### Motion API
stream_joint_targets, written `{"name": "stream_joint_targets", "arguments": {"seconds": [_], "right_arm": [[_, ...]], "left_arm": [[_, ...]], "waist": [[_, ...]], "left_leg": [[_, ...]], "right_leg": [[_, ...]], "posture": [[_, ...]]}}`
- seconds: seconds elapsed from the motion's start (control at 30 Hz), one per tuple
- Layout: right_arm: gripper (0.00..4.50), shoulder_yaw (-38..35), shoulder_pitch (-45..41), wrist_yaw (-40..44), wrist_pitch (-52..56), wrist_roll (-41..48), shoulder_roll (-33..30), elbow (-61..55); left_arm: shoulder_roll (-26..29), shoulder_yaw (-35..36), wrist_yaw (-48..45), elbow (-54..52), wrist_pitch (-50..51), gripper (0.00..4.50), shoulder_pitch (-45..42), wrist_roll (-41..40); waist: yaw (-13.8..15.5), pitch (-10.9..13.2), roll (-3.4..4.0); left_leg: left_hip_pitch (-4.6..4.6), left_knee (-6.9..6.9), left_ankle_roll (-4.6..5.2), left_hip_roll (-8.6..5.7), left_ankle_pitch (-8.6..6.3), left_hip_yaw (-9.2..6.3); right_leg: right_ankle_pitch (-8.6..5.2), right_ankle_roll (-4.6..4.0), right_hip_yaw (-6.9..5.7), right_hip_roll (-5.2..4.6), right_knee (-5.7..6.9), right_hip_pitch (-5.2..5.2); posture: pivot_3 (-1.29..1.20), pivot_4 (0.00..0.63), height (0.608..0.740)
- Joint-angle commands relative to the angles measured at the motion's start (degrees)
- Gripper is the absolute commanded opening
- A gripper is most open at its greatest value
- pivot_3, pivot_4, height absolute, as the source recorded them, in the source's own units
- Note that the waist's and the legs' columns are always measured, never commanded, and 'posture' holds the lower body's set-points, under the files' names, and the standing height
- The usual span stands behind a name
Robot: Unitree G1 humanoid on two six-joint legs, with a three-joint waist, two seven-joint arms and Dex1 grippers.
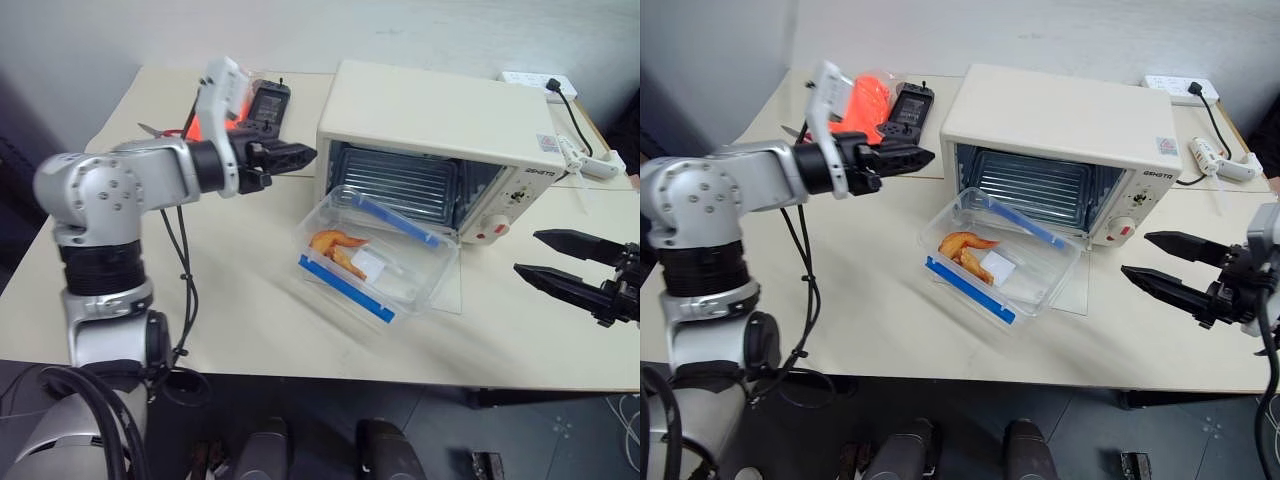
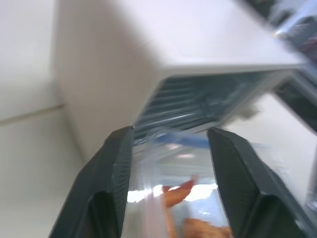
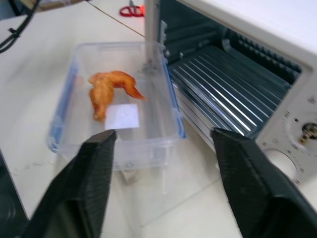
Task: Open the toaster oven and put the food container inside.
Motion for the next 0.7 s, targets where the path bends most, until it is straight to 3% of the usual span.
{"name": "stream_joint_targets", "arguments": {"seconds": [0.03,0.13,0.2,0.37,0.5,0.7], "right_arm": [[1.66,-3.3,0.6,-1.9,3.1,6.8,-0.8,-4.9],[0.75,-2.5,2.6,-5.5,4.9,13.3,0.7,-10.7],[0.10,-0.7,4.8,-9.0,4.8,16.9,2.0,-15.8],[0.04,4.9,9.6,-20.1,4.0,20.3,5.0,-23.2],[0.04,12.9,12.5,-26.1,3.2,17.2,7.0,-27.6],[0.04,29.0,11.3,-31.6,2.1,4.0,10.1,-26.9]], "left_arm": [[5.7,-3.3,-15.3,-2.6,-7.0,0.91,3.3,-0.4],[9.6,-5.5,-25.8,-2.5,-9.3,0.08,5.6,-1.3],[12.4,-8.2,-32.7,-1.5,-11.8,0.00,6.9,0.1],[19.0,-18.6,-48.8,0.3,-23.7,0.00,9.6,9.3],[17.0,-24.6,-53.3,6.0,-31.5,0.00,7.9,16.5],[11.2,-30.5,-55.8,15.2,-42.7,0.00,6.5,25.2]], "waist": [[0.1,0.0,0.01],[0.1,0.0,0.01],[0.2,0.0,0.01],[0.1,0.0,0.02],[0.2,0.0,0.01],[0.0,0.0,0.01]], "left_leg": [[0.04,0.01,0.00,-0.01,0.00,0.00],[0.16,0.03,0.05,0.00,-0.01,-0.03],[0.13,0.04,0.07,0.25,-0.01,-0.08],[0.13,0.01,0.17,0.24,-0.07,-0.07],[0.11,0.03,0.27,0.24,-0.05,-0.08],[0.08,0.08,0.40,0.19,-0.09,-0.07]], "right_leg": [[0.00,0.00,0.00,-0.01,-0.02,0.06],[0.00,-0.01,-0.01,-0.02,-0.11,0.29],[0.00,-0.01,-0.03,-0.02,-0.14,0.32],[-0.01,-0.02,-0.01,-0.05,-0.26,0.35],[-0.01,-0.03,0.00,-0.06,-0.27,0.38],[-0.01,-0.03,0.04,-0.06,-0.18,0.31]], "posture": [[0.00,0.150,0.740],[0.00,0.150,0.740],[0.00,0.150,0.740],[0.00,0.150,0.740],[0.00,0.150,0.740],[0.00,0.150,0.740]]}}
